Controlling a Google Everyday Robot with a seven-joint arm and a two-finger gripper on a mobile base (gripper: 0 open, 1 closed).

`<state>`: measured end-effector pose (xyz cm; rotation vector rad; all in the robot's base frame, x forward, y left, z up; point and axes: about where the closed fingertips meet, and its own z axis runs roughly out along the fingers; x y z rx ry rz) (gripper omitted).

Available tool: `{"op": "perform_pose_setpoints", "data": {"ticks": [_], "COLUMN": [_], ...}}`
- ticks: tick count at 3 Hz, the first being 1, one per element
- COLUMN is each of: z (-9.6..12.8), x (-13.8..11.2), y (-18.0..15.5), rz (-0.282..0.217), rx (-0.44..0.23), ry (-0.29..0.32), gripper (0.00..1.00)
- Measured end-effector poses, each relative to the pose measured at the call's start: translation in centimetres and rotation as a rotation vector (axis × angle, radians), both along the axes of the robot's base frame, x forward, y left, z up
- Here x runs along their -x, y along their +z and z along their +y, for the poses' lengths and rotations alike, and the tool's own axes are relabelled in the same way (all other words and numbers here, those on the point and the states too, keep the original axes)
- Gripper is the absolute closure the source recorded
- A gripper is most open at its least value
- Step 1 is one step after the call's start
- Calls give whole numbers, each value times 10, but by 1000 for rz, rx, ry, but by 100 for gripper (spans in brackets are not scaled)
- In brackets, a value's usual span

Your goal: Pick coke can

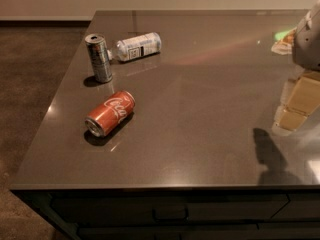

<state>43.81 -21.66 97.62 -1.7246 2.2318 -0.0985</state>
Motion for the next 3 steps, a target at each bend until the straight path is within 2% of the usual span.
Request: {"op": "perform_pose_setpoints", "data": {"ticks": [1, 2, 3], "z": [0, 16, 44], "x": [0, -12, -30], "y": [0, 6, 10], "rz": [0, -24, -44], "rx": [0, -17, -46], "ry": [0, 42, 123], "gripper": [0, 0, 0]}}
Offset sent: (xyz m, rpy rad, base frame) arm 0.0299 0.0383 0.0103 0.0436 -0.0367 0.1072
